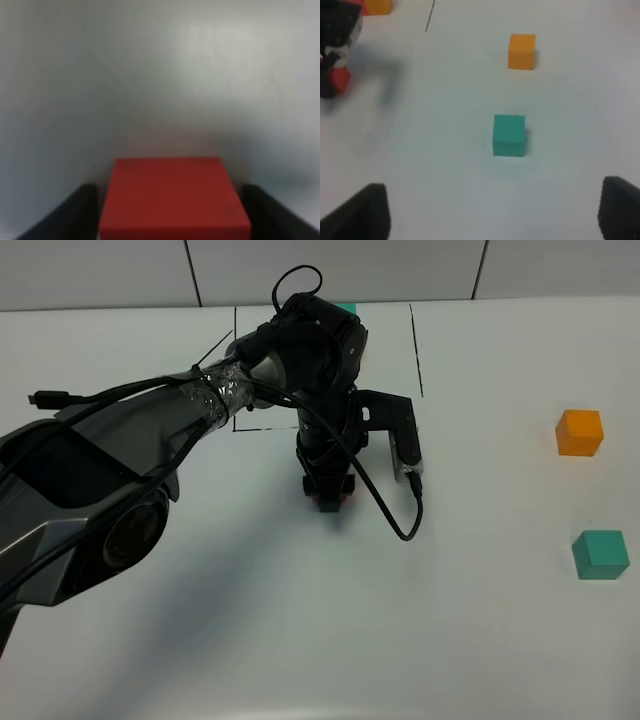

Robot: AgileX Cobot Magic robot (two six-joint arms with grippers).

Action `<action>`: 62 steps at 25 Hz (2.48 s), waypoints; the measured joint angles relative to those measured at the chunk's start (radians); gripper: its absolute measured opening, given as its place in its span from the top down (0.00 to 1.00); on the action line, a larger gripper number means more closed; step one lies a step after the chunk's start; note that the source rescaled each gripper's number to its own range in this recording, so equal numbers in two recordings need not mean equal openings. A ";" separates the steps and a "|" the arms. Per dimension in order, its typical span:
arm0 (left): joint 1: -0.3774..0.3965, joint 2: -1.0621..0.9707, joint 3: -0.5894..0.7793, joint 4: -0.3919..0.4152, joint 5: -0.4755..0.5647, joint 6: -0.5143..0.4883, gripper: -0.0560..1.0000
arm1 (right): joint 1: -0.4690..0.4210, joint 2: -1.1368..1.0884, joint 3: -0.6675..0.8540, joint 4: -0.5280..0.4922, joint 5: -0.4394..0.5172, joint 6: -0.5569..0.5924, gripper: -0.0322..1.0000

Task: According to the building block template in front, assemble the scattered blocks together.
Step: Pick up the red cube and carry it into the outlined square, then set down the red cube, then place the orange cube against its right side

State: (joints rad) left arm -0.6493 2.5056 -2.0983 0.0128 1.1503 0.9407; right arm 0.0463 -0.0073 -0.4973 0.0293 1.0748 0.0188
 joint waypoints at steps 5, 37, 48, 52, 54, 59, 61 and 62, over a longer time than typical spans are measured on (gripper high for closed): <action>0.000 -0.044 0.001 -0.034 0.039 0.000 0.10 | 0.000 0.000 0.000 0.000 0.000 0.000 0.29; 0.368 -0.255 0.053 0.020 0.040 -0.694 0.04 | 0.000 0.000 0.000 0.000 0.000 0.000 0.29; 0.471 -0.500 0.317 0.020 0.039 -0.743 0.08 | 0.000 0.000 0.000 0.001 0.000 0.000 0.29; 0.489 -0.630 0.469 0.023 -0.019 -0.758 0.10 | 0.000 0.000 0.000 0.001 0.000 0.000 0.29; 0.492 -0.706 0.566 0.025 -0.070 -0.773 0.10 | 0.000 0.000 0.000 0.001 0.000 0.000 0.29; 0.498 -0.937 0.815 0.069 -0.169 -0.849 0.11 | 0.000 0.000 0.000 0.001 -0.001 0.000 0.29; 0.499 -1.032 0.905 0.101 -0.198 -0.896 0.11 | 0.000 0.000 0.000 0.001 -0.001 0.000 0.29; 0.499 -1.085 0.950 0.118 -0.213 -0.921 0.12 | 0.000 0.000 0.000 0.001 -0.001 0.000 0.29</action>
State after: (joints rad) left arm -0.1505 1.4204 -1.1486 0.1308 0.9373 0.0197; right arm 0.0463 -0.0073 -0.4973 0.0302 1.0739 0.0188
